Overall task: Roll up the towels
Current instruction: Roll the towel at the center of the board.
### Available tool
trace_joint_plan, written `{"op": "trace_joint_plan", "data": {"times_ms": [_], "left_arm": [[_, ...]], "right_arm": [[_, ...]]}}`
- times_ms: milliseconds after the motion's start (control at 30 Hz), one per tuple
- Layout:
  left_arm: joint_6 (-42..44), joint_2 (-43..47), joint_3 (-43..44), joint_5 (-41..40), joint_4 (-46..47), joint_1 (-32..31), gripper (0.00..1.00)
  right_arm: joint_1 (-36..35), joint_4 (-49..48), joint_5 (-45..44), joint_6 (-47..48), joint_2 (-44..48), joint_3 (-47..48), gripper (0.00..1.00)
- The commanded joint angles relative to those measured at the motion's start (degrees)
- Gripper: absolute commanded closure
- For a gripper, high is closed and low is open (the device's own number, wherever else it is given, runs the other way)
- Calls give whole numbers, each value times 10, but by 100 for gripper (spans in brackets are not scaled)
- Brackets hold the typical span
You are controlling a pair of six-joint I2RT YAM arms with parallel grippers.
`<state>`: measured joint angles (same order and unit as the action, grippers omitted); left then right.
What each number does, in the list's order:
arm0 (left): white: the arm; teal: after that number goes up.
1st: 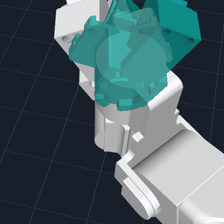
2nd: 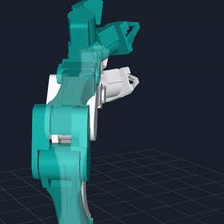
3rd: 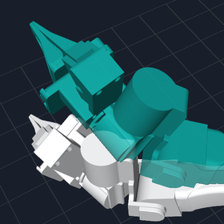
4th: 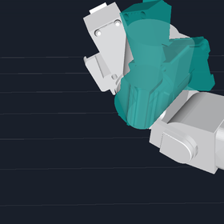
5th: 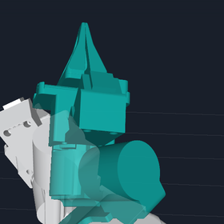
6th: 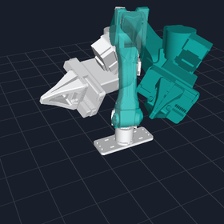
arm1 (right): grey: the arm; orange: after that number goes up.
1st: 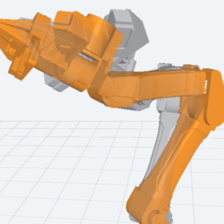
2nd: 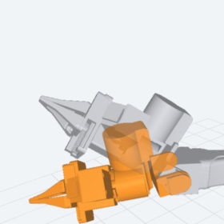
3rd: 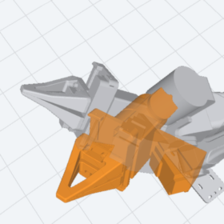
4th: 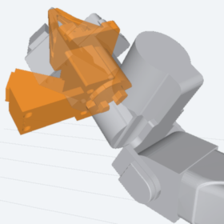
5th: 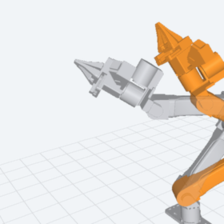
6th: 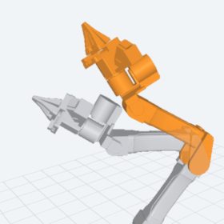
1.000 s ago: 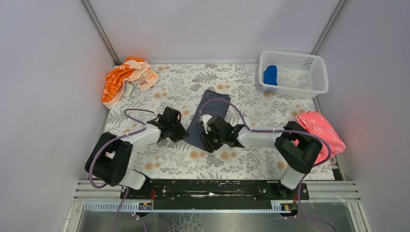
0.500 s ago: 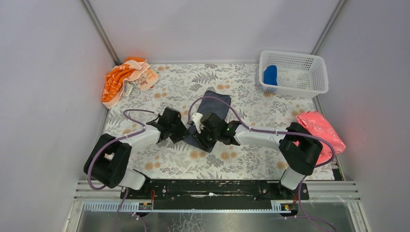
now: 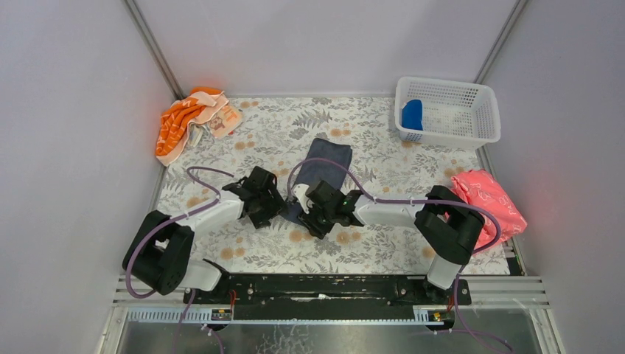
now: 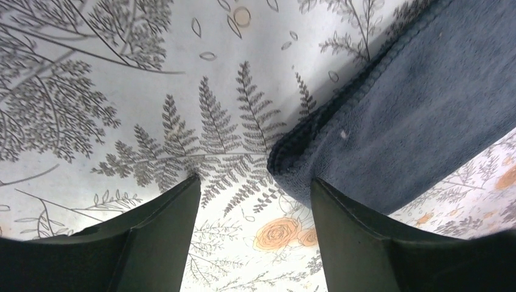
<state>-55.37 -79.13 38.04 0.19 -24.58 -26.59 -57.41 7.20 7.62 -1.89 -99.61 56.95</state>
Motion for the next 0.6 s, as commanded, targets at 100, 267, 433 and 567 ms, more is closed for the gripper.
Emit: {"op": "trace_joint_plan", "data": {"times_ms": [100,267,433,567], "left_arm": [[-13,-30,28,-5,-39,-26,30],[-12,-62,45,-6,-38,-32,29],[-17,-93,42,-18,-52,-40,30],[-20,-113,37,-32,-68,-42,35]], "right_arm": [[-14,-8,-26,8,-6,-21,53],[-26,-9,-49,12,-18,-26,54],[-35,-9,-67,16,-19,-27,55],[-44,-6,-85,20,-27,-24,56]]}}
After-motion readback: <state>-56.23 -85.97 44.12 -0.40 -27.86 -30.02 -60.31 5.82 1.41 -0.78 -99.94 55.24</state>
